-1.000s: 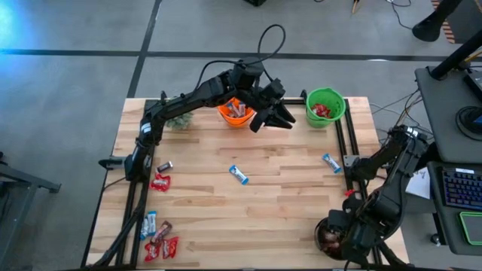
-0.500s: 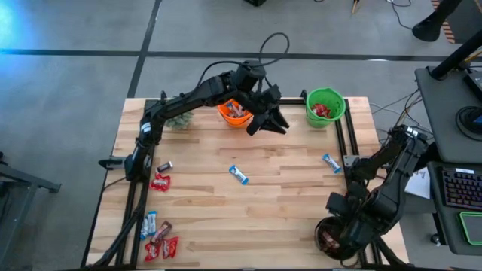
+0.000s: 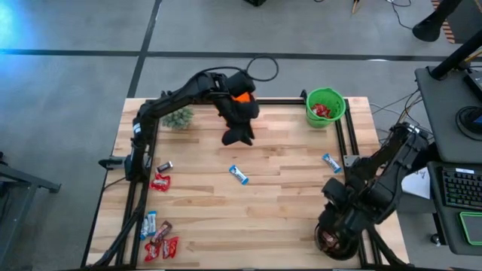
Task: Organize candy in baskets
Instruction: Put the white chocolate bar into the orange bucket
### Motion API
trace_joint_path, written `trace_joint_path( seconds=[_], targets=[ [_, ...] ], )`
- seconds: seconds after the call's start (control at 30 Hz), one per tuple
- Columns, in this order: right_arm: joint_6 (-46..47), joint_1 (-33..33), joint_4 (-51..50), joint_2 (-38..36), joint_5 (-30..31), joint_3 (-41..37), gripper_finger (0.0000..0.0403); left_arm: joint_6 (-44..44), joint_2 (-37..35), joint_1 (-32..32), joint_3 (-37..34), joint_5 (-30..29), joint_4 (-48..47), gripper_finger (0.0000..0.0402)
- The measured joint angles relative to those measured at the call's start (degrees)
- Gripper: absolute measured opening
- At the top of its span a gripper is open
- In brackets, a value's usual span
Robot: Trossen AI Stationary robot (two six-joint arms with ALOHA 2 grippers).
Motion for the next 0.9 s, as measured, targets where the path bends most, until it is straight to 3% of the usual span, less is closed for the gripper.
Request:
trace_joint_path(
  seconds=[0.4,0.77,0.9],
  targets=[
    [-9.49,-7.91,0.02,-1.63,5.17,0.33,0.0134,-1.41,-0.35,0.02,-0.15,-16.96,-12.68,0.0146],
    [-19.94,-13.72,0.0,-2.17,6.25,0.37,0.0137,-7.44,0.17,-0.7,-0.55,-17.71,-12.48,0.0209],
    [-25.13,-15.23,-0.14,-2.6,6.73,0.39,0.014,-4.49,0.17,-2.12,-0.76,-18.94,-12.66,0.0213]
  ],
)
